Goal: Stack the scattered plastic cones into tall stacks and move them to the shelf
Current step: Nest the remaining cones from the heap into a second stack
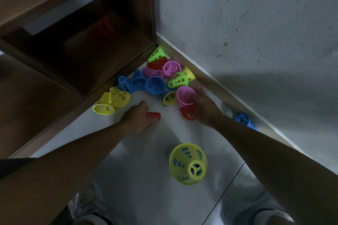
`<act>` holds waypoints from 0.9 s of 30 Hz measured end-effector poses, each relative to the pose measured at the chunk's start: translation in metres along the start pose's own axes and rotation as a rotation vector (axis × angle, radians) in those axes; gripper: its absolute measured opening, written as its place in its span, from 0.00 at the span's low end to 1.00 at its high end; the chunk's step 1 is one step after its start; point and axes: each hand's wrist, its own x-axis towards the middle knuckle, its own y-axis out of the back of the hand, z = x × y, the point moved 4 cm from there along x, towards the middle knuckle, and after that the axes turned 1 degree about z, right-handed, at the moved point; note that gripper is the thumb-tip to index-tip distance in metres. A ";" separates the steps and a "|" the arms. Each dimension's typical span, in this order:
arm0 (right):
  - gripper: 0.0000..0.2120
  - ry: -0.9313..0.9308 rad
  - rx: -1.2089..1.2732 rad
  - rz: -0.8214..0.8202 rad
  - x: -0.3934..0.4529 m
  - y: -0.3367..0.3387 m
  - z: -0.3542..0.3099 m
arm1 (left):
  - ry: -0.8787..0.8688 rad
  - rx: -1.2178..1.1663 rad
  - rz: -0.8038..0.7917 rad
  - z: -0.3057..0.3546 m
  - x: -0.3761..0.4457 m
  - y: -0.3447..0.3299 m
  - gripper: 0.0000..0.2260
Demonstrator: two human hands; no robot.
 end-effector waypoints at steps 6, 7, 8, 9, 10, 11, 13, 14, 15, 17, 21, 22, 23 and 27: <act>0.36 -0.048 0.078 0.046 -0.006 0.002 -0.002 | -0.026 -0.245 -0.042 0.030 -0.012 0.023 0.22; 0.33 -0.071 0.121 0.047 -0.009 0.004 -0.004 | -0.045 -0.254 -0.042 0.037 -0.015 0.028 0.19; 0.31 -0.089 0.165 0.053 -0.012 0.003 -0.003 | -0.067 -0.268 -0.042 0.044 -0.019 0.034 0.16; 0.30 -0.091 0.186 0.065 -0.015 0.005 -0.004 | -0.082 -0.285 -0.052 0.050 -0.025 0.039 0.14; 0.30 -0.085 0.202 0.074 -0.017 0.004 -0.004 | -0.093 -0.294 -0.068 0.057 -0.031 0.046 0.13; 0.29 -0.086 0.232 0.081 -0.019 0.005 -0.004 | -0.113 -0.296 -0.083 0.064 -0.039 0.053 0.13; 0.29 -0.111 0.266 0.104 -0.024 0.005 -0.001 | -0.151 -0.313 -0.113 0.078 -0.053 0.066 0.16; 0.28 -0.121 0.269 0.120 -0.027 0.008 -0.002 | -0.165 -0.337 -0.128 0.085 -0.063 0.073 0.16; 0.27 -0.120 0.274 0.142 -0.031 0.012 -0.005 | -0.179 -0.347 -0.136 0.092 -0.072 0.081 0.15; 0.26 -0.114 0.271 0.168 -0.036 0.019 -0.010 | -0.216 -0.337 -0.130 0.106 -0.089 0.095 0.13; 0.25 -0.176 0.315 0.137 -0.045 0.035 -0.013 | -0.211 -0.446 -0.178 0.131 -0.125 0.113 0.08; 0.25 -0.218 0.348 0.101 -0.046 0.037 -0.013 | -0.208 -0.470 -0.199 0.136 -0.134 0.115 0.07; 0.23 -0.248 0.432 0.083 -0.050 0.042 -0.018 | -0.211 -0.473 -0.211 0.141 -0.143 0.116 0.07; 0.17 -0.435 0.988 0.176 -0.065 0.054 -0.035 | -0.283 -0.440 -0.240 0.153 -0.175 0.116 0.21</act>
